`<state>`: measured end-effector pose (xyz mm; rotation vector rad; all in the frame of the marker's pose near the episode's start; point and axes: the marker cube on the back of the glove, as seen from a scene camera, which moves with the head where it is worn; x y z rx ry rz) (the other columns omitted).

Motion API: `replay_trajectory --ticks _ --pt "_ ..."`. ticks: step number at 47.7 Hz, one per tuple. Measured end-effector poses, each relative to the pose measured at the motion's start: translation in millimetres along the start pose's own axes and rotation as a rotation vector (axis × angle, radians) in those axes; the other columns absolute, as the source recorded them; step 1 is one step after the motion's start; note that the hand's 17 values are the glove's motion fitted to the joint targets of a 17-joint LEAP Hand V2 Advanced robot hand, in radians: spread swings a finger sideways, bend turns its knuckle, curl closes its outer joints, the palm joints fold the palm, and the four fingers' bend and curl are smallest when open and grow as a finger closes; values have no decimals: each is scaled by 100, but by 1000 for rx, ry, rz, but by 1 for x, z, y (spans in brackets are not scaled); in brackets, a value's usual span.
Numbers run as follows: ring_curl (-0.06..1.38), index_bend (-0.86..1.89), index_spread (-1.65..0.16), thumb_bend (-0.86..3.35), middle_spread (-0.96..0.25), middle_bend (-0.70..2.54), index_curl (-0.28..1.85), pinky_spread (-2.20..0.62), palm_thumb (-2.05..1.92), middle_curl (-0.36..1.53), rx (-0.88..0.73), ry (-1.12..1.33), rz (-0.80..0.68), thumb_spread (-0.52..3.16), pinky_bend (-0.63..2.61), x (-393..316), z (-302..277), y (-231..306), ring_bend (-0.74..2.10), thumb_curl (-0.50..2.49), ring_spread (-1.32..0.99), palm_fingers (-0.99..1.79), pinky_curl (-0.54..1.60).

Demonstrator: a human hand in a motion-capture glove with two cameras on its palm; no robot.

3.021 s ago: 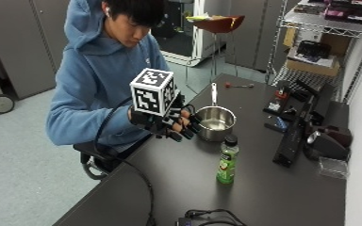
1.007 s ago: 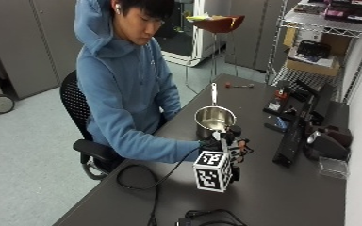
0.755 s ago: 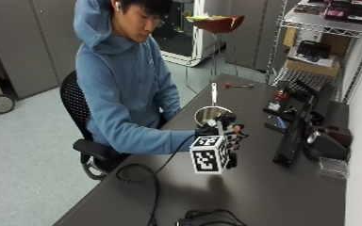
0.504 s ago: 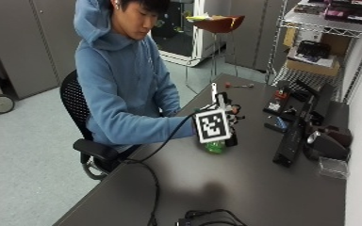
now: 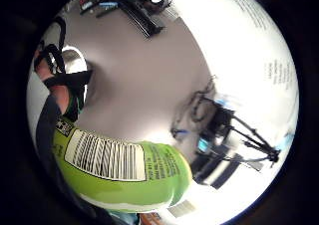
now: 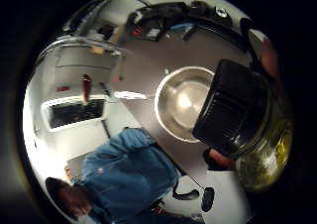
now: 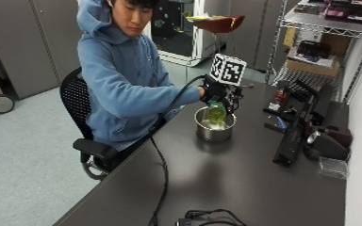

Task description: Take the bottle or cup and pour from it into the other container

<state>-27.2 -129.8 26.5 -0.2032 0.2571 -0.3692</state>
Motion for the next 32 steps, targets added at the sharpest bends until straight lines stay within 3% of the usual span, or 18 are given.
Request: replay_trajectory --ticks 15,32 --pt "48 15 -12 -4 -8 42 42 -26 100 53 -183 467 25 15 56 -54 13 -27 66 69 -18 124 41" --pt "48 14 -12 -4 -9 41 41 -26 99 53 -220 497 -10 18 57 -61 18 -30 66 69 -18 124 42"
